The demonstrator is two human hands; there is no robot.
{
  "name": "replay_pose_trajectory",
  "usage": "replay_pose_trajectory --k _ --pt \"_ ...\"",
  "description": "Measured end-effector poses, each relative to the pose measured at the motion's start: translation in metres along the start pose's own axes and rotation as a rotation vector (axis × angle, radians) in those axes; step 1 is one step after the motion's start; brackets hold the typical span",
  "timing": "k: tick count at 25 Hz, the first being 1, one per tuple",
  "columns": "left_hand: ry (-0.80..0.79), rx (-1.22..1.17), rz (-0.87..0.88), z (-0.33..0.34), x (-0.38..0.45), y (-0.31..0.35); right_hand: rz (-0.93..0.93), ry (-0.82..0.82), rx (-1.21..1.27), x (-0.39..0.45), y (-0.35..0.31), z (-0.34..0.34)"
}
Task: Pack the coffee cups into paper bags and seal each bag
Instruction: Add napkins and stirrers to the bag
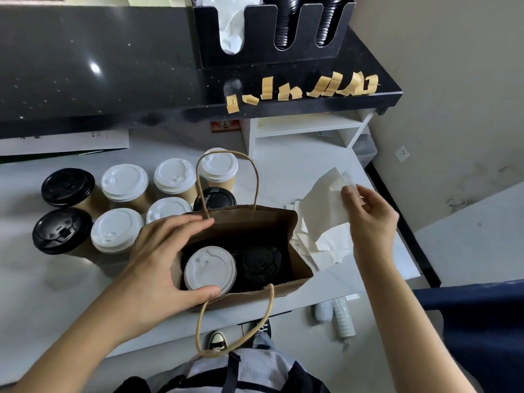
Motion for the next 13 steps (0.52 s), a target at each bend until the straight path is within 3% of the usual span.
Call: replay_pose_trajectory --k 3,5,9,13 --pt "0.011 0.026 0.016 0.001 0.001 -0.001 -0.002 -0.193 0.056 -0.02 -0.033 0.009" --pt "0.013 0.031 0.018 0.002 0.001 -0.003 -0.091 -0.207 0.036 -0.033 -0.053 0.014" --pt "-0.001 0.033 0.011 0.003 0.001 -0.005 -0.463 -0.186 -0.066 -0.073 -0.088 0.022" --pt "0.004 0.033 -0.005 0.005 0.003 -0.006 -0.779 -0.514 -0.245 -0.115 -0.098 0.042"
Point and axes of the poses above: each hand's wrist, its own x-axis towards the middle knuckle, its own z-axis out of the palm, y = z × x, the point moved 3 cm from there along x, towards the middle knuckle, and after that the axes turned 3 degrees about y, right-handed, at the moved point
